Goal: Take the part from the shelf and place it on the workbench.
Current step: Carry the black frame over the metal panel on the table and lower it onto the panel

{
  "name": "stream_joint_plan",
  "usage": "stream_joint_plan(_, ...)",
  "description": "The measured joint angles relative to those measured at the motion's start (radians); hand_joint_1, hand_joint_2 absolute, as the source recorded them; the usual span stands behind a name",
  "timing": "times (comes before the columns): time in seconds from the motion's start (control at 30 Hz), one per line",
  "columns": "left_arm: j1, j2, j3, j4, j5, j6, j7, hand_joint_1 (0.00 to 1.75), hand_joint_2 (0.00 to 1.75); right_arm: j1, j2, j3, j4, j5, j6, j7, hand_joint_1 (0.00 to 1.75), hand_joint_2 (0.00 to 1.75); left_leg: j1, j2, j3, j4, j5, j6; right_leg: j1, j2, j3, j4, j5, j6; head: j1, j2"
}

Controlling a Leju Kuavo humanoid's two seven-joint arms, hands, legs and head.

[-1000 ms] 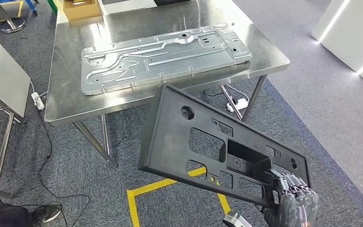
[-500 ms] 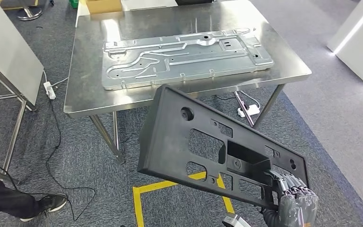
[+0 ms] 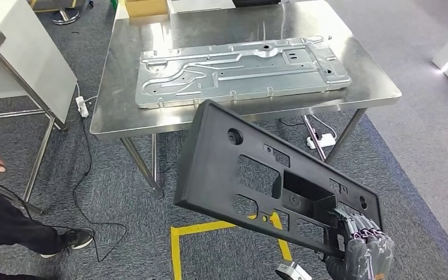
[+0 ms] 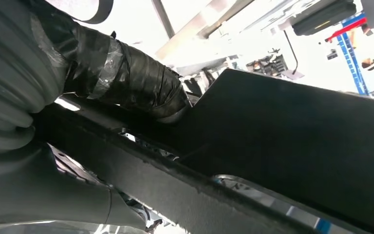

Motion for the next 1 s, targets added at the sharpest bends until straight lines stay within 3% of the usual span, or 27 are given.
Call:
stream_joint_plan(0.03, 0.001, 0.000, 0.001, 0.000, 0.000, 0.000, 0.000, 0.00, 1.75, 0.000, 0.000, 0.000, 0.000, -0.004, 0.000, 0.001, 1.75, 1.75, 0.001, 0.002, 0.020, -0.040, 0.029, 0.000, 0.000, -0.002, 0.000, 0.001, -0.001, 0.001, 0.000, 0.000)
stream_joint_plan(0.1, 0.000, 0.000, 0.002, 0.000, -0.002, 0.000, 0.000, 0.00, 1.75, -0.002, 0.000, 0.000, 0.000, -0.013, 0.000, 0.001, 1.75, 1.75, 0.002, 0.009, 0.088, -0.175, 0.089, 0.002, 0.001, -0.003, 0.001, 0.006, -0.004, 0.006, 0.000, 0.000)
stream_joint_plan(0.17, -0.002, 0.000, 0.004, 0.000, -0.005, 0.000, -0.001, 0.00, 1.75, -0.003, 0.001, 0.000, 0.000, -0.017, 0.000, -0.001, 1.75, 1.75, -0.001, 0.012, 0.128, -0.257, 0.110, 0.009, 0.004, -0.003, 0.000, 0.010, -0.006, 0.014, 0.000, 0.000)
stream_joint_plan(0.3, 0.000, 0.000, 0.008, 0.000, -0.007, -0.011, -0.002, 0.00, 1.75, -0.004, 0.001, 0.000, 0.000, -0.018, 0.000, -0.003, 1.75, 1.75, -0.002, 0.011, 0.133, -0.275, 0.117, 0.034, 0.001, -0.002, -0.005, 0.023, -0.015, 0.035, 0.001, 0.000)
stream_joint_plan(0.37, -0.001, 0.000, 0.009, 0.000, -0.010, -0.019, -0.006, 0.00, 1.75, -0.004, 0.000, 0.001, 0.001, -0.009, 0.000, -0.003, 1.75, 1.75, 0.000, 0.011, 0.133, -0.281, 0.123, 0.044, -0.002, 0.001, -0.040, 0.105, -0.068, 0.043, 0.001, 0.000)
stream_joint_plan(0.43, -0.002, 0.000, 0.011, 0.000, -0.013, -0.028, -0.011, 0.00, 1.75, -0.004, -0.006, 0.008, 0.005, 0.011, 0.000, 0.006, 1.75, 1.75, -0.002, 0.010, 0.131, -0.281, 0.124, 0.047, -0.003, 0.002, -0.101, 0.234, -0.129, 0.048, 0.001, 0.000)
stream_joint_plan(0.47, -0.001, 0.001, 0.012, 0.000, -0.014, -0.030, -0.012, 0.00, 1.75, -0.003, -0.010, 0.012, 0.008, 0.019, 0.000, 0.012, 1.75, 1.75, -0.002, 0.010, 0.131, -0.280, 0.124, 0.047, -0.004, 0.003, -0.122, 0.278, -0.140, 0.049, 0.001, 0.000)
stream_joint_plan(0.5, 0.000, 0.001, 0.013, 0.000, -0.015, -0.031, -0.013, 0.00, 1.75, -0.002, -0.014, 0.017, 0.010, 0.024, 0.000, 0.016, 1.75, 1.75, -0.003, 0.009, 0.131, -0.279, 0.123, 0.046, -0.004, 0.003, -0.127, 0.286, -0.130, 0.049, 0.001, 0.000)
stream_joint_plan(0.53, 0.000, 0.001, 0.014, 0.000, -0.015, -0.032, -0.014, 0.00, 1.75, -0.002, -0.017, 0.021, 0.011, 0.027, 0.000, 0.018, 1.75, 1.75, -0.003, 0.007, 0.132, -0.279, 0.123, 0.046, -0.004, 0.003, -0.113, 0.254, -0.103, 0.048, 0.001, 0.000)
stream_joint_plan(0.6, -0.001, 0.001, 0.015, 0.000, -0.015, -0.032, -0.015, 0.00, 1.75, -0.002, -0.021, 0.027, 0.011, 0.029, 0.000, 0.021, 1.75, 1.75, -0.004, 0.003, 0.134, -0.275, 0.119, 0.042, -0.004, 0.005, -0.047, 0.118, -0.034, 0.043, 0.001, 0.000)
stream_joint_plan(0.67, -0.001, 0.002, 0.017, 0.000, -0.015, -0.032, -0.015, 0.00, 1.75, -0.003, -0.023, 0.033, 0.012, 0.031, 0.000, 0.022, 1.75, 1.75, -0.007, 0.000, 0.132, -0.272, 0.116, 0.035, 0.000, 0.009, -0.005, 0.024, -0.005, 0.036, 0.001, 0.000)
stream_joint_plan(0.77, -0.001, 0.002, 0.019, 0.000, -0.015, -0.032, -0.016, 0.00, 1.75, -0.003, -0.027, 0.040, 0.013, 0.030, 0.000, 0.023, 1.75, 1.75, -0.007, -0.001, 0.130, -0.273, 0.115, 0.019, 0.002, 0.011, -0.005, 0.010, -0.004, 0.023, 0.000, 0.000)
stream_joint_plan(0.83, -0.001, 0.002, 0.020, 0.000, -0.015, -0.034, -0.016, 0.00, 1.75, -0.004, -0.027, 0.043, 0.013, 0.018, 0.000, 0.022, 1.75, 1.75, -0.005, 0.002, 0.117, -0.240, 0.088, 0.010, -0.002, 0.009, -0.003, 0.003, 0.000, 0.010, 0.000, 0.000)
stream_joint_plan(0.93, 0.000, 0.002, 0.020, 0.000, -0.017, -0.040, -0.017, 0.00, 1.75, -0.005, -0.027, 0.043, 0.013, -0.006, 0.000, 0.010, 1.75, 1.75, -0.003, 0.005, 0.038, -0.063, -0.005, 0.002, 0.000, 0.003, -0.004, 0.000, 0.001, 0.000, -0.001, 0.000)
stream_joint_plan(0.97, 0.001, 0.002, 0.020, 0.000, -0.018, -0.043, -0.017, 0.00, 1.75, -0.005, -0.027, 0.042, 0.013, -0.011, 0.000, 0.006, 1.75, 1.75, -0.002, 0.005, 0.013, -0.011, -0.021, 0.000, 0.001, 0.002, -0.004, 0.001, 0.001, -0.001, -0.001, 0.000)
stream_joint_plan(1.0, 0.002, 0.002, 0.021, 0.000, -0.018, -0.046, -0.017, 0.00, 1.75, -0.005, -0.027, 0.041, 0.013, -0.015, 0.000, 0.003, 1.75, 1.75, -0.002, 0.006, 0.003, 0.010, -0.019, 0.000, 0.002, 0.001, -0.003, 0.001, 0.001, -0.001, -0.001, 0.000)
